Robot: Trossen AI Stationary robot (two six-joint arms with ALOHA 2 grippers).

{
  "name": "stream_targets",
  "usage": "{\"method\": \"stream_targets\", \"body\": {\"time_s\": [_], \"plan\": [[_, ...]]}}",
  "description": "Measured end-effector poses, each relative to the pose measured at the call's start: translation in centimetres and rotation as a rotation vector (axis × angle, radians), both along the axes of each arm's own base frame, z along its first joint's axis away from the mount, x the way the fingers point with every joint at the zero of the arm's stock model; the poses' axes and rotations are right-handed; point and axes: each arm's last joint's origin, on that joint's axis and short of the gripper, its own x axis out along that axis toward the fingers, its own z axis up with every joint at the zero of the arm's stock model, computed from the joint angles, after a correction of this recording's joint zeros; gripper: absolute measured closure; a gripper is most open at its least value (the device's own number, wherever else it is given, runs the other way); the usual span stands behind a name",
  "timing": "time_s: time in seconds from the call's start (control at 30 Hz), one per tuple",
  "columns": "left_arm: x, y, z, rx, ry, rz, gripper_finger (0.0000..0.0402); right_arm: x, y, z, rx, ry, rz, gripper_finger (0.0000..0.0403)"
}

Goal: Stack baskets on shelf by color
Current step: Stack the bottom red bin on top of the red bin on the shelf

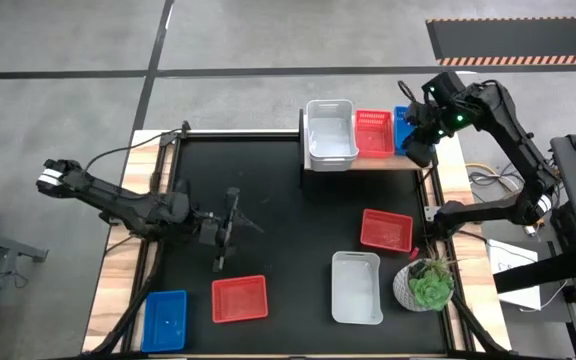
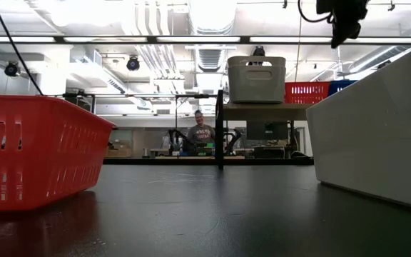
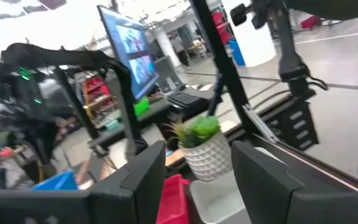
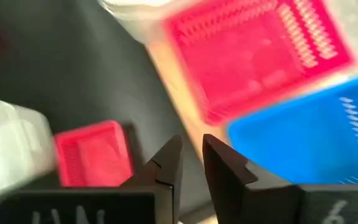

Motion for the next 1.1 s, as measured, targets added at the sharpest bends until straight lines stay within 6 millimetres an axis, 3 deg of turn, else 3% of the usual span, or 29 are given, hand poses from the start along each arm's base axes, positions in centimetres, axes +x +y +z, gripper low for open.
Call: {"method": "stream_targets", "body": {"time_s": [0.4, 0.6, 0.83, 0.93, 1.1], "plan": [[2.5, -1.1, -2.6, -0.120, 0.120, -0.020, 0.0233, 3.5, 5.4, 0.4, 0.016, -0.176, 0.173, 0.0393], [3.3, -1.3, -1.8, -0.077, -0.071, -0.018, 0.0233, 5.5, 7.0, 0.9, -0.156, -0.305, 0.193, 0.0394], [3.5, -1.4, -1.6, -0.068, -0.126, -0.013, 0.0233, 7.2, 8.6, 1.3, -0.248, -0.409, 0.269, 0.0394], [3.4, -1.9, -2.0, -0.098, -0.081, -0.036, 0.0233, 7.8, 8.7, 1.6, -0.334, -0.421, 0.256, 0.0394], [3.1, -3.1, -2.9, -0.165, 0.041, -0.087, 0.0233, 8.5, 10.6, 0.8, -0.298, -0.418, 0.347, 0.0394]]}}
